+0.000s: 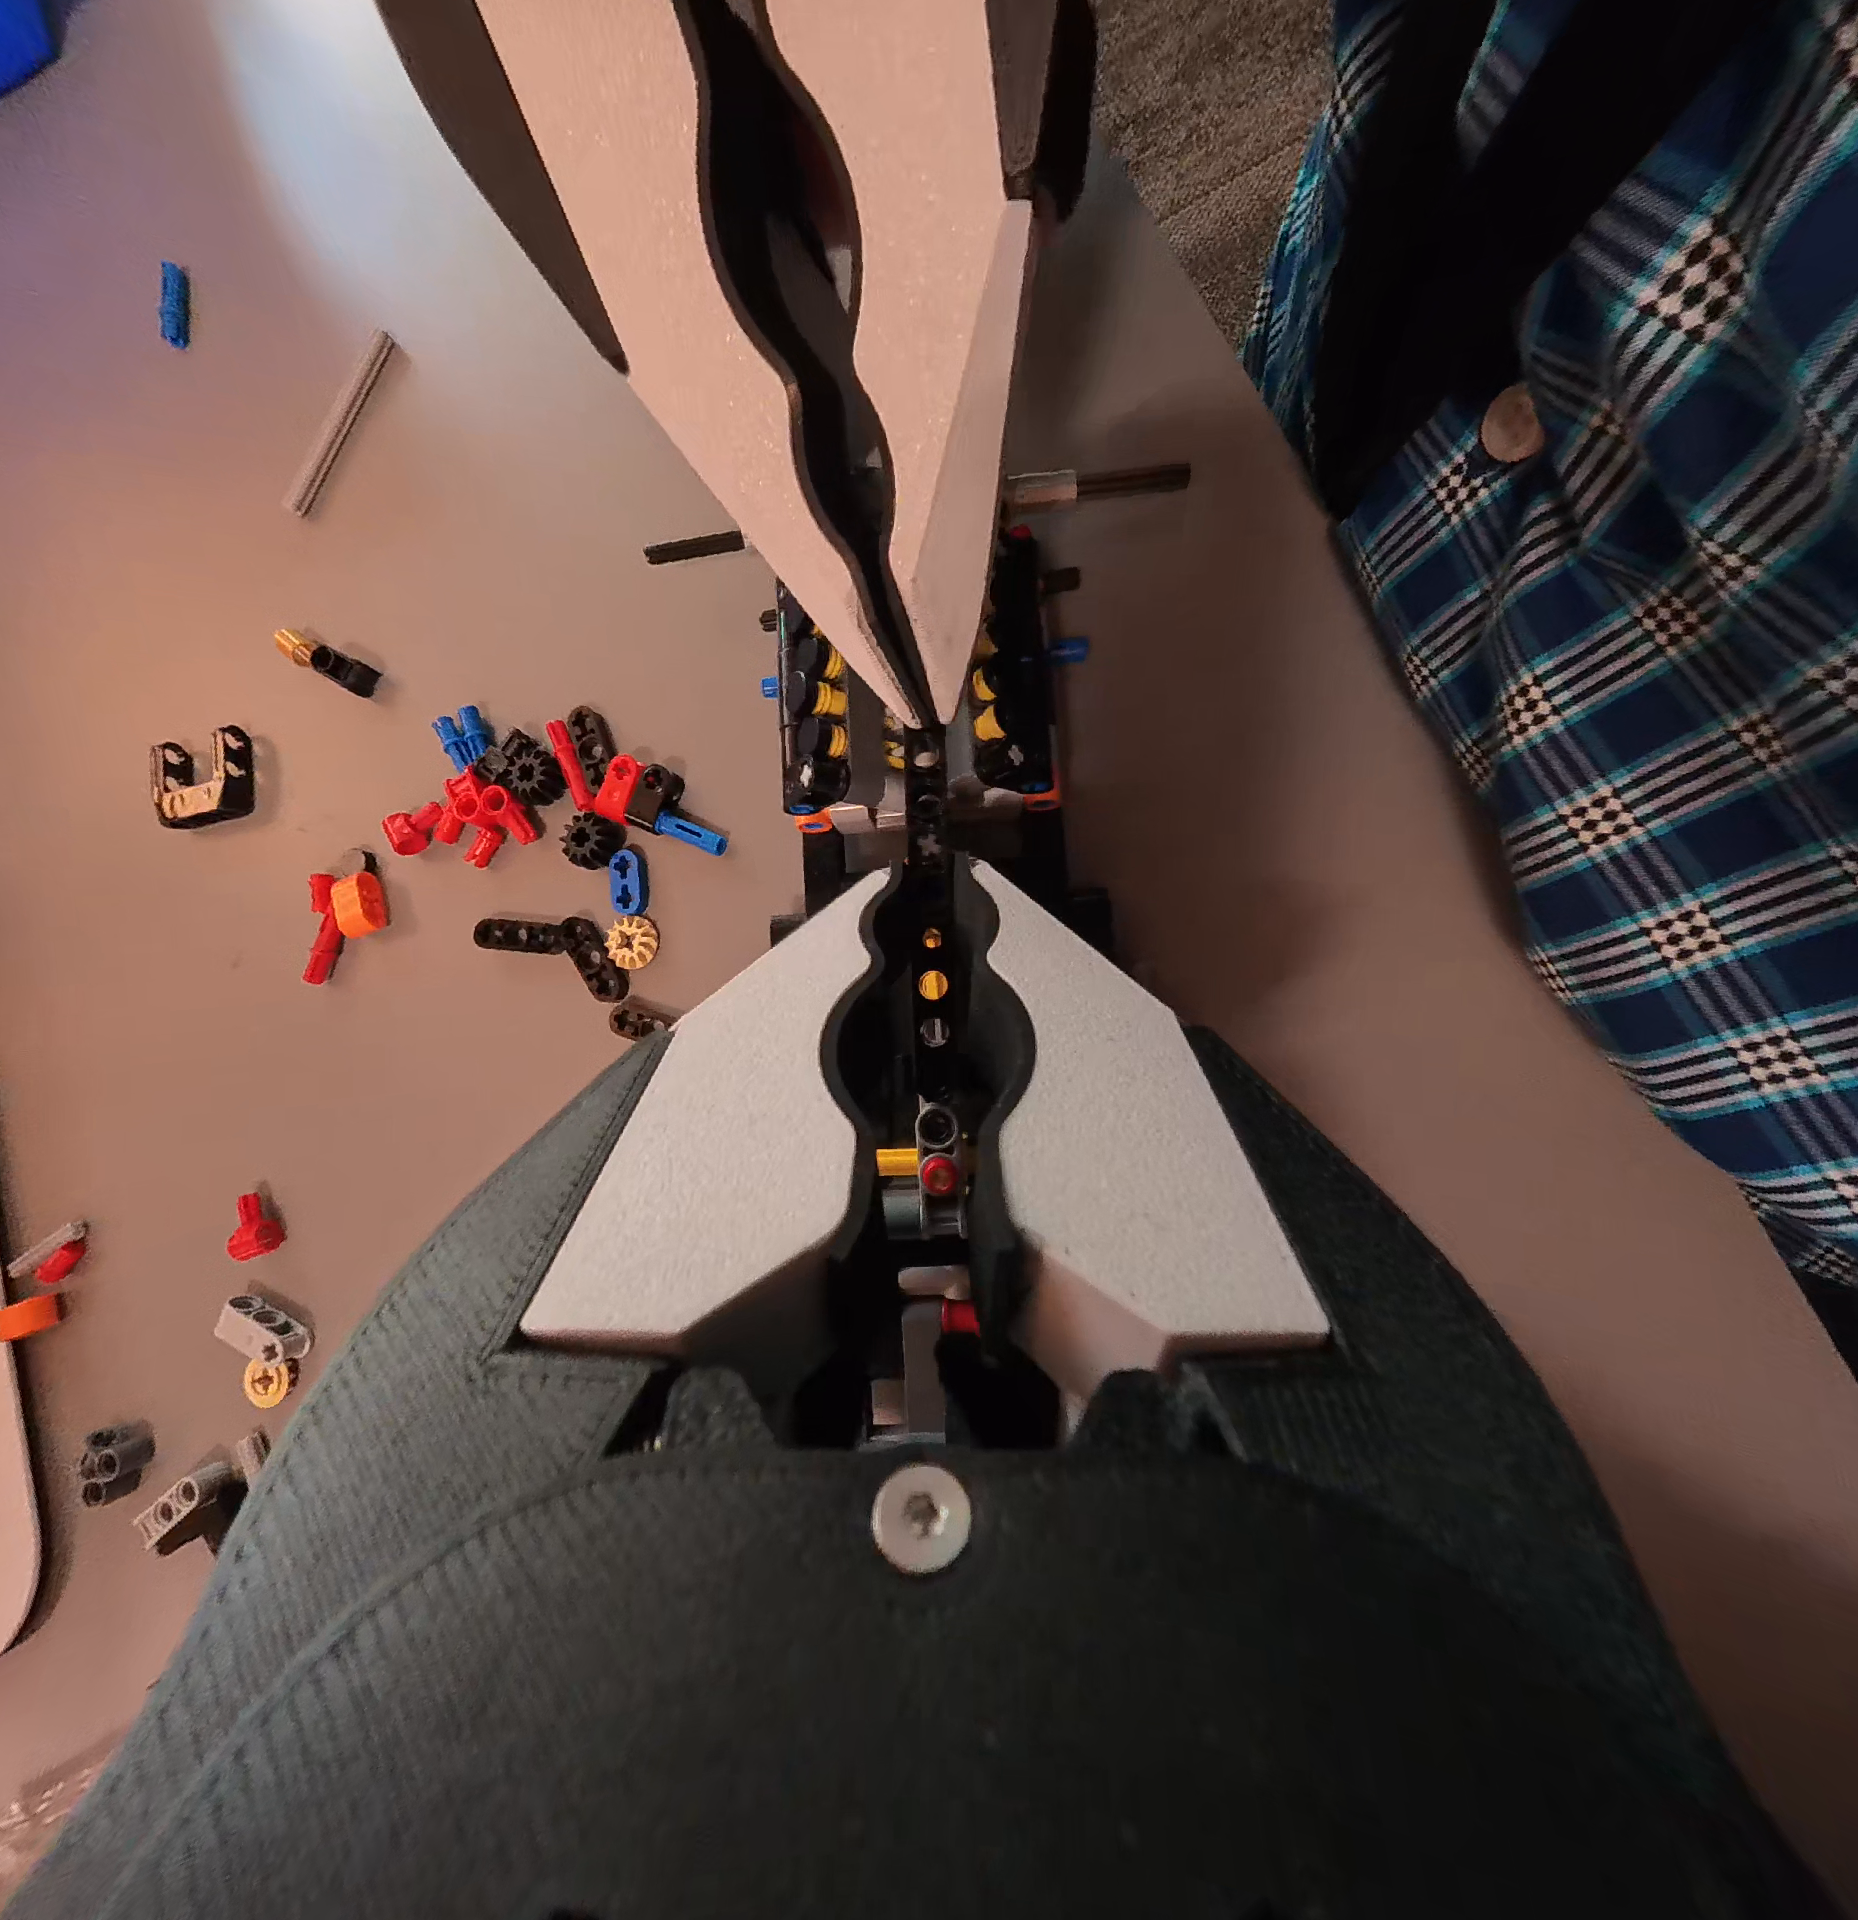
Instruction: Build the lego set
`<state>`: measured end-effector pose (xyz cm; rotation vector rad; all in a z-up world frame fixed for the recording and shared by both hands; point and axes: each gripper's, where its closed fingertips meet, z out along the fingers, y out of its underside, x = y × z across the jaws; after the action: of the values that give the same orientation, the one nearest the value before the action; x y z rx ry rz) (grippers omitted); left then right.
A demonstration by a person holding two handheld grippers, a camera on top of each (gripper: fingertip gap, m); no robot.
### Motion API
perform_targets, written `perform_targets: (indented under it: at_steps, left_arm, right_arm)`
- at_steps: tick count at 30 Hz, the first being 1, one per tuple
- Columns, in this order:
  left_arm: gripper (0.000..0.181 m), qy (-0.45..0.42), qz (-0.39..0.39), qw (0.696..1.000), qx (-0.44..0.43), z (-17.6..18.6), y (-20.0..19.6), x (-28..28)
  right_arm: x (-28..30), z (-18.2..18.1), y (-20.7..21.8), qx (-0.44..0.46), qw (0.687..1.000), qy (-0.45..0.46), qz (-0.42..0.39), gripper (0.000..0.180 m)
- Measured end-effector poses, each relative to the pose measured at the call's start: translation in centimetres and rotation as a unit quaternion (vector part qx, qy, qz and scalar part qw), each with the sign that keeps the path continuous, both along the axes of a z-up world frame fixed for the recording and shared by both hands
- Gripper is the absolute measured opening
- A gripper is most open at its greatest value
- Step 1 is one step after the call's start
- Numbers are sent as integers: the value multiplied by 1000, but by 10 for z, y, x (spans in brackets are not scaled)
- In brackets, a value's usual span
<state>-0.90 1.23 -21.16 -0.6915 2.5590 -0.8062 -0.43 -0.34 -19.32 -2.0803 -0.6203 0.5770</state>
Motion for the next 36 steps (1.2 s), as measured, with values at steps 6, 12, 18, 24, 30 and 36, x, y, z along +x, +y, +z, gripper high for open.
perform_targets:
  at_steps: [6, 12, 18, 24, 30, 36]
  left_arm:
    - [6, 4, 5, 1000, 3, 0, 1, 2]
    - [6, 9, 3, 1000, 4, 0, 2, 2]
    - [6, 20, 5, 1000, -10, 0, 2, 4]
    - [5, 38, 19, 999, -21, 0, 2, 4]
    - [7, 39, 33, 998, -39, -2, 5, 3]
    - [6, 45, 34, 998, -24, -5, 9, 0]
  right_arm:
    - [3, -1, 1, -1, 1000, 22, -7, 0]
    - [4, -2, 1, -2, 1000, 30, -5, 0]
    - [6, -1, 3, -5, 999, 53, -11, 0]
    - [8, 0, 4, -14, 997, 76, -13, 0]
    - [9, 1, 4, -20, 996, 89, -14, 0]
    - [9, 0, 5, -26, 996, 90, -11, 0]
